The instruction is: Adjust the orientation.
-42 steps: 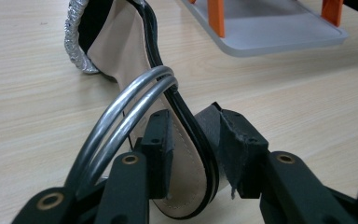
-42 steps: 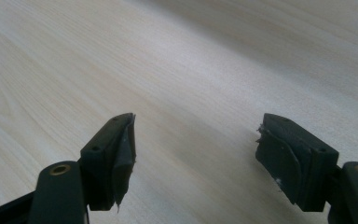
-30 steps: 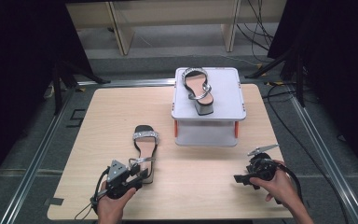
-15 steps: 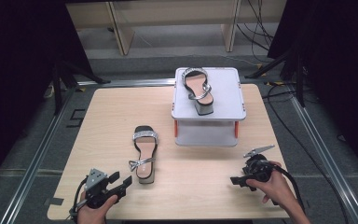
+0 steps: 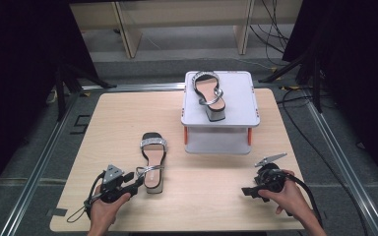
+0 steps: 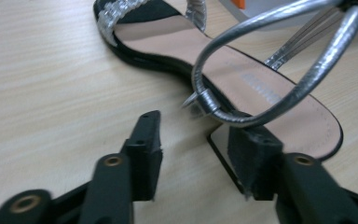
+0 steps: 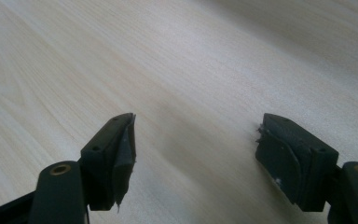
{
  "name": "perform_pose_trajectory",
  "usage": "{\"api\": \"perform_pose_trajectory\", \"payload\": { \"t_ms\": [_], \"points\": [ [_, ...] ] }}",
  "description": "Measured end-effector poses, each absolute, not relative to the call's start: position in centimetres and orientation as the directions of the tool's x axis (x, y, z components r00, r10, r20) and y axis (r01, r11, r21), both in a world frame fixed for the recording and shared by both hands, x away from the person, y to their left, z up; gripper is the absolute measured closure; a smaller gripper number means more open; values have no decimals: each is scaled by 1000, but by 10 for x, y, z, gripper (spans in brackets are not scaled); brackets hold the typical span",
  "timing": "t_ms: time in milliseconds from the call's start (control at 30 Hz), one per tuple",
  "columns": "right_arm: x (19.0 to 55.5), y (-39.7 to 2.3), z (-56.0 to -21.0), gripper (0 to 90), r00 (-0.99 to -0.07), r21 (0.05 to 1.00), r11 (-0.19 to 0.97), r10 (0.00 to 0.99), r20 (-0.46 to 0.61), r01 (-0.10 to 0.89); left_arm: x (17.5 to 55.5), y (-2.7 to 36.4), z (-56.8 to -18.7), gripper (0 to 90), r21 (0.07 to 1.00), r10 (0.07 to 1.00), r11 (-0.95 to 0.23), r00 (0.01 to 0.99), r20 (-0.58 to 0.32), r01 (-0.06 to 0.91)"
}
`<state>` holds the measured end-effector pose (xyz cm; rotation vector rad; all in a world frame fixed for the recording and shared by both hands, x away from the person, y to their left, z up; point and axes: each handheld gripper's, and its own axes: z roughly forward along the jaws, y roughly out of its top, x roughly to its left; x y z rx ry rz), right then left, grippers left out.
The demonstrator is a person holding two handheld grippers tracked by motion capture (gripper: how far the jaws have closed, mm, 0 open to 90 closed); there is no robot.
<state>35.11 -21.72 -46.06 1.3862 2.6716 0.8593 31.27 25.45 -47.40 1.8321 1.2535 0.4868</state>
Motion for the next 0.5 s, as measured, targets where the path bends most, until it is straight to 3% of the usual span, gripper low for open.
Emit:
{"api": "perform_pose_trajectory", "payload": {
  "t_ms": [100,133,233,500],
  "points": [
    [352,-216,-462,280,-612,472,462,755,234,751,317,250,-473,700,822,890,-198,450,-78,534],
    [350,-215,-462,281,-602,463,457,763,236,760,317,249,-473,797,837,891,-185,447,-78,515],
    [350,-216,-460,281,-605,463,458,760,240,759,313,247,-468,850,847,880,-203,471,-61,490],
    [351,-217,-460,282,-607,471,458,759,236,754,302,223,-463,868,848,847,-223,527,-76,480]
  ]
}}
